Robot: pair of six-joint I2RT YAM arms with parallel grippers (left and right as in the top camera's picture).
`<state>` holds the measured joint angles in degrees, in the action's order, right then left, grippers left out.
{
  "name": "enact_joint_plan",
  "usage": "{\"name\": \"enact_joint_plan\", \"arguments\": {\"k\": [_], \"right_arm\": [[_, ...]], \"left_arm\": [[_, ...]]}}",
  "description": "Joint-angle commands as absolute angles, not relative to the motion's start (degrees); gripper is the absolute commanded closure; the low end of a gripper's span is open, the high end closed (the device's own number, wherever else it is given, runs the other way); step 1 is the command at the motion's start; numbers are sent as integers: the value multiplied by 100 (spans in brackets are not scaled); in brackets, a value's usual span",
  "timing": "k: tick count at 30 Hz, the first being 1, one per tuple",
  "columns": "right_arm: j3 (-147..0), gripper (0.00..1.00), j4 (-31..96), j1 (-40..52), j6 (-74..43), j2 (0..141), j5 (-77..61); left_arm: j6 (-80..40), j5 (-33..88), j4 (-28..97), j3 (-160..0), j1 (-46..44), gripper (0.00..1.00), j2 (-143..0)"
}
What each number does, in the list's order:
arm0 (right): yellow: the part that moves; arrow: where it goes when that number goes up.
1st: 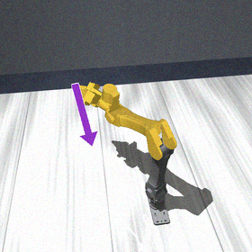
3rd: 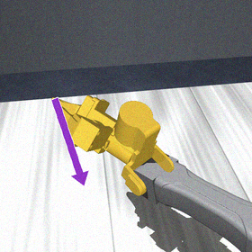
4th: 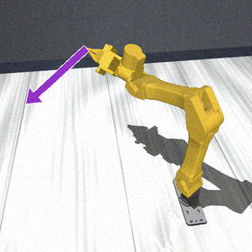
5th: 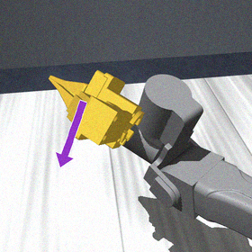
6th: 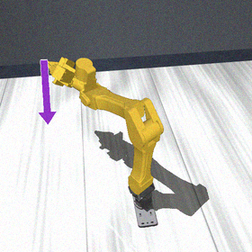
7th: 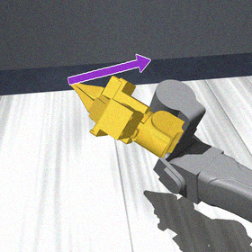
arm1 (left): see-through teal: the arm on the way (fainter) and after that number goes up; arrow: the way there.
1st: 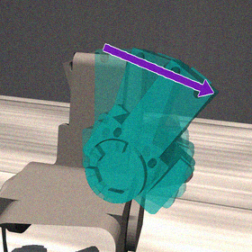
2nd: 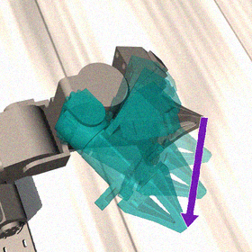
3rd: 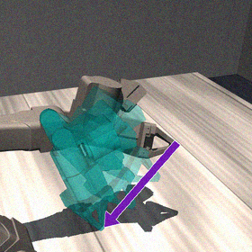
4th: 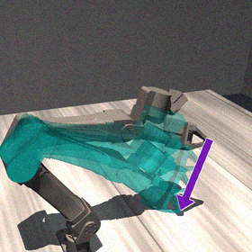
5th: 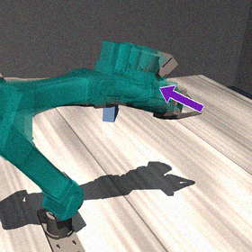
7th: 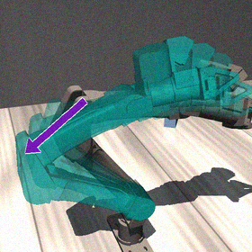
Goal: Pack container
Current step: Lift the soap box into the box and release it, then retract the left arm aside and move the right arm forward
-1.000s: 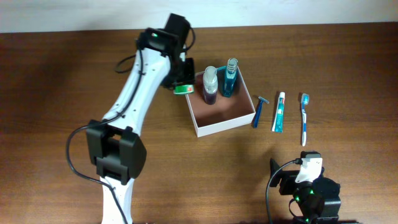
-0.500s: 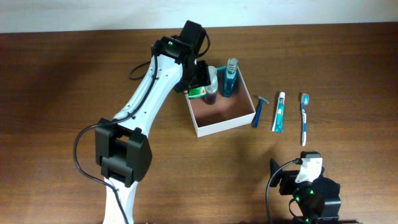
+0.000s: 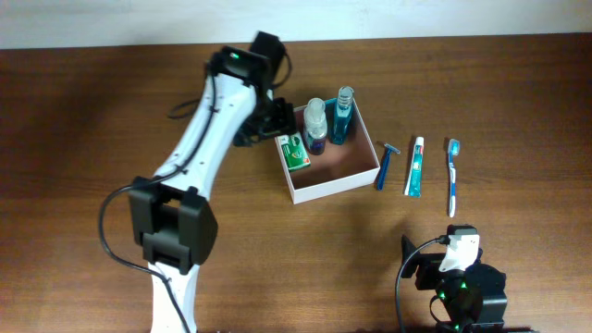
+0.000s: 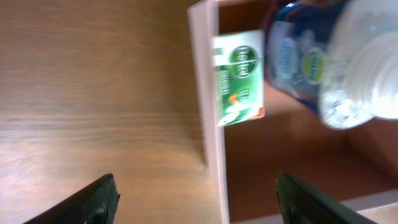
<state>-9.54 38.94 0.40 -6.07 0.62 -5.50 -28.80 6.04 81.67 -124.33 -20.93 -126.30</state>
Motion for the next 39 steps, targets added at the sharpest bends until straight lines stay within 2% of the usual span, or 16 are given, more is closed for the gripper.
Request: {"name": "enact_joint_plan", "arguments": {"k": [1, 13, 14, 17, 22, 27, 30, 39], "right_arm": [[-923, 1, 3896, -3, -648, 19, -558], [-923, 1, 3820, -1, -650, 19, -563], [-923, 1, 3760, -1, -655, 19, -596], [-932, 1, 3806, -1, -950, 19, -1223], [-1090, 1, 3369, -1, -2104, 21, -2112], [-2008, 1, 3461, -1, -1986, 174, -2338], [-2799, 1, 3660, -1, -1507, 604, -2300], [-4847, 1, 4980, 357, -1350, 3065, -797]], "left_arm": [[-2239, 617, 8438, -12899, -1822, 18, -12145], [-1662, -250, 9590, -13482, -1127, 13, -10626], [-1660, -307, 9642, -13482, -1096, 7, -10506], [-1610, -353, 9671, -13482, -1026, 1, -10134], [-1566, -460, 9668, -13482, -1026, 1, -9520], [-1570, -456, 9668, -13482, -1028, 1, -9026], [-1570, -456, 9668, -13482, -1028, 1, -8855], [-1570, -454, 9668, -13482, -1028, 1, -8720]]}}
